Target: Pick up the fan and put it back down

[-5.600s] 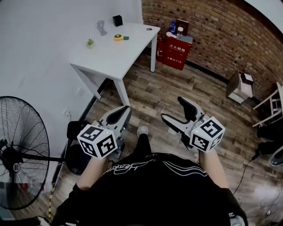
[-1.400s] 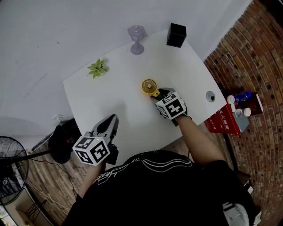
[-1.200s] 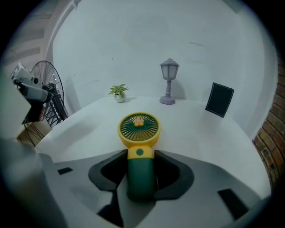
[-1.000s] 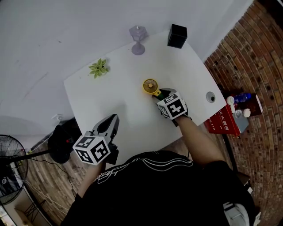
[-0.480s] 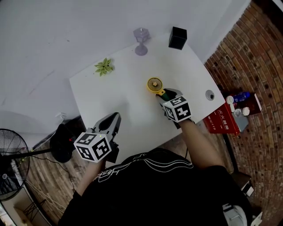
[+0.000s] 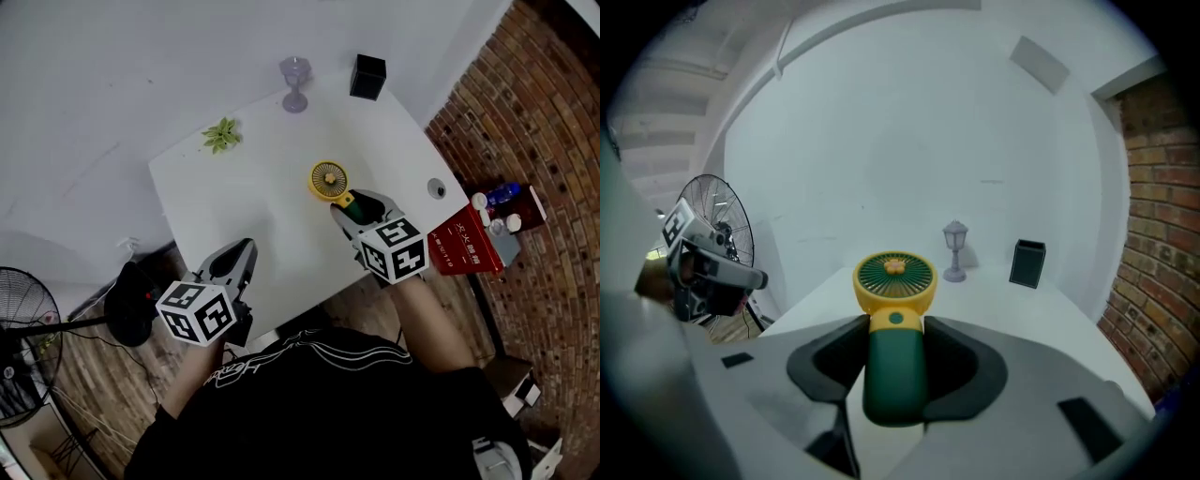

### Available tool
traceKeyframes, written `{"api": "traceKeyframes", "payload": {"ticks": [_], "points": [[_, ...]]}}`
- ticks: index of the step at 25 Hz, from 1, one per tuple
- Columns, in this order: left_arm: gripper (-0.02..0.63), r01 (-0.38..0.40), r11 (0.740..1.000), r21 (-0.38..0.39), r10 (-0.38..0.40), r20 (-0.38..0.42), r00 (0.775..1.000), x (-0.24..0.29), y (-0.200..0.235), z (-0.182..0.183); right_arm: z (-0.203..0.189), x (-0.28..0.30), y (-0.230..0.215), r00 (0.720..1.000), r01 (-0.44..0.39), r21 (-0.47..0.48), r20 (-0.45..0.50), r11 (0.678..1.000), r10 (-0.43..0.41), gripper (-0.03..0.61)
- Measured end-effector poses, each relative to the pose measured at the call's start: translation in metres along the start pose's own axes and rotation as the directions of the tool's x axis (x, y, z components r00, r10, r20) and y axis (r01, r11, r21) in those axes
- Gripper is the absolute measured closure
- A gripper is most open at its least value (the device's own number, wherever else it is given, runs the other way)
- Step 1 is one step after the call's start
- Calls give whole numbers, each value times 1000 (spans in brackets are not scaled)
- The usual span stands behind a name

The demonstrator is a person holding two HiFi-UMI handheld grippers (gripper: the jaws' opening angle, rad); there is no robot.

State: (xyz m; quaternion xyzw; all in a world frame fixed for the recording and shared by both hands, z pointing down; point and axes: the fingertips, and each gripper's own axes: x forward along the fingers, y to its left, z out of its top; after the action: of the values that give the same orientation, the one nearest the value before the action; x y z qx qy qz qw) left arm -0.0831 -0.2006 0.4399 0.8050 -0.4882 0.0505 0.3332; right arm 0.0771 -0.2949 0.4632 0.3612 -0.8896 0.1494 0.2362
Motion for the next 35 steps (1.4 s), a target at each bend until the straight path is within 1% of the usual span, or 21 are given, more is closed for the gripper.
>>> {"api": "traceKeyframes", "payload": {"ticks": [4, 8, 14, 18, 26, 35], "points": [[578, 18, 1000, 5, -18, 14, 1000, -12, -8, -3, 12, -29, 20, 998, 3, -7, 62, 1000, -2, 394], [578, 40, 999, 17, -40, 31, 999, -28, -20, -7, 16, -54, 39, 994, -1, -17, 107, 1000, 2, 394], [578, 64, 997, 40, -67, 61, 996, -46, -36, -6, 14, -81, 61, 990, -18, -11, 139, 1000, 19, 394], [578, 67, 997, 49, -70, 60, 996, -51, -40, -8, 13, -94, 75, 988, -29, -20, 150, 999, 32, 394], [578, 68, 995, 67, -71, 49, 996, -50, -47, -11, 8, -103, 79, 988, -21, -35, 152, 999, 26, 394], [578, 58, 996, 72, -62, 48, 997, -47, -46, -7, 16, -104, 75, 986, -20, -34, 167, 999, 25, 394]]}}
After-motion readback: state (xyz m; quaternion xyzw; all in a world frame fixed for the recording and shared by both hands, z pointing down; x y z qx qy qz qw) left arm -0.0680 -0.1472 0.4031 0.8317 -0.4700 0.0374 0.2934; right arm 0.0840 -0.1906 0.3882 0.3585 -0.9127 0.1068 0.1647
